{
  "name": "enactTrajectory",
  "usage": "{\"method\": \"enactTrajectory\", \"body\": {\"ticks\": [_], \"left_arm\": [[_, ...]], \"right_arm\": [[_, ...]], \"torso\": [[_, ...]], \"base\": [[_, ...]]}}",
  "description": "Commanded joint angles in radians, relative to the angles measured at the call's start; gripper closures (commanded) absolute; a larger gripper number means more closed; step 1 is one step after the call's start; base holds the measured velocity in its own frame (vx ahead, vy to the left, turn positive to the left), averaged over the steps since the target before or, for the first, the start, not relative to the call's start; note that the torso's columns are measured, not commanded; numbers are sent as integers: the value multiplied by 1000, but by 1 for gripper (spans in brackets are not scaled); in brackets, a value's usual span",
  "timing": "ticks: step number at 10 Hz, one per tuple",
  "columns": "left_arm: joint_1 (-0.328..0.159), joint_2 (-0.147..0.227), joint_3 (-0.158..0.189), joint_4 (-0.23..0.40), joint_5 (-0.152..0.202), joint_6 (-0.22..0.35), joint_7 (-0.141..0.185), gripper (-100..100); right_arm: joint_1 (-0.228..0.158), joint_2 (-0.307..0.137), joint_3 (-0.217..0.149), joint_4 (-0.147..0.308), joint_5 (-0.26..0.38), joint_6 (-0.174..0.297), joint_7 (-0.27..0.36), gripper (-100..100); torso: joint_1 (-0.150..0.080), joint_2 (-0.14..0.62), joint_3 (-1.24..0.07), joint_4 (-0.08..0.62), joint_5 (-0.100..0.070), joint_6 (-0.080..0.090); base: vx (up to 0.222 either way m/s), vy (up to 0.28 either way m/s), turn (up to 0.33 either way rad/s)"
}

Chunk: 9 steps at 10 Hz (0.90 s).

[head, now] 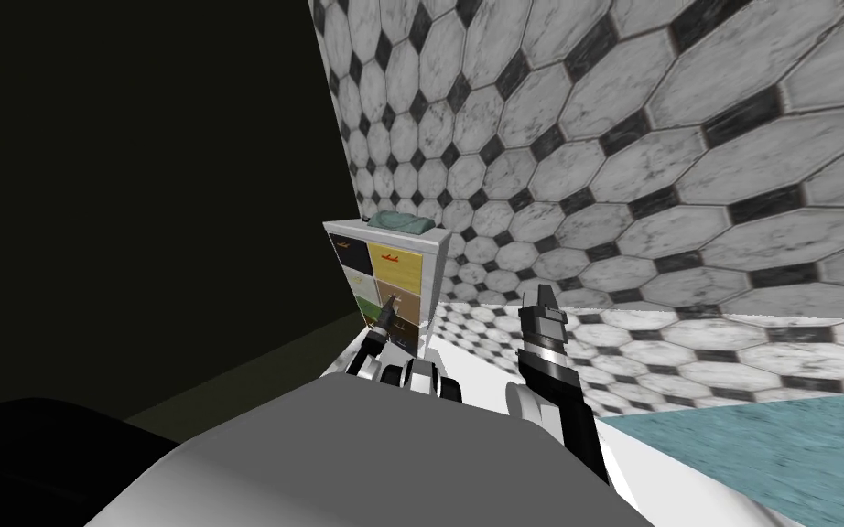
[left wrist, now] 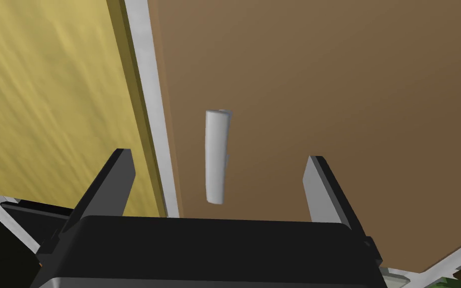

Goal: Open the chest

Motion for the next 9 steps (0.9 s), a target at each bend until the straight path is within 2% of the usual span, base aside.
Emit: {"method": "enactTrajectory", "body": {"ticks": [1,5,6,7,9], "left_arm": [[-1,0,0,-2,0,5,0,100],[40,20,-15,-58,-2,13,10,100],[34,16,-12,-48,-2,10,8,100],[24,13,-12,-55,0,39,9,-100],[15,13,-11,-59,2,63,10,-100]], "right_arm": [[0,0,0,0,0,0,0,0],[-1,0,0,0,0,0,0,0],[-1,0,0,0,0,0,0,0],[0,0,0,0,0,0,0,0],[0,0,0,0,0,0,0,0]], "torso": [[0,2,1,0,0,0],[-1,8,5,2,0,0],[-1,3,2,1,0,0],[-2,-3,-2,-1,0,0],[-5,-9,-6,-3,-1,0]], "base": [[6,-1,1],[-176,42,26],[-86,26,4],[77,-26,-42],[142,-51,-26]]}}
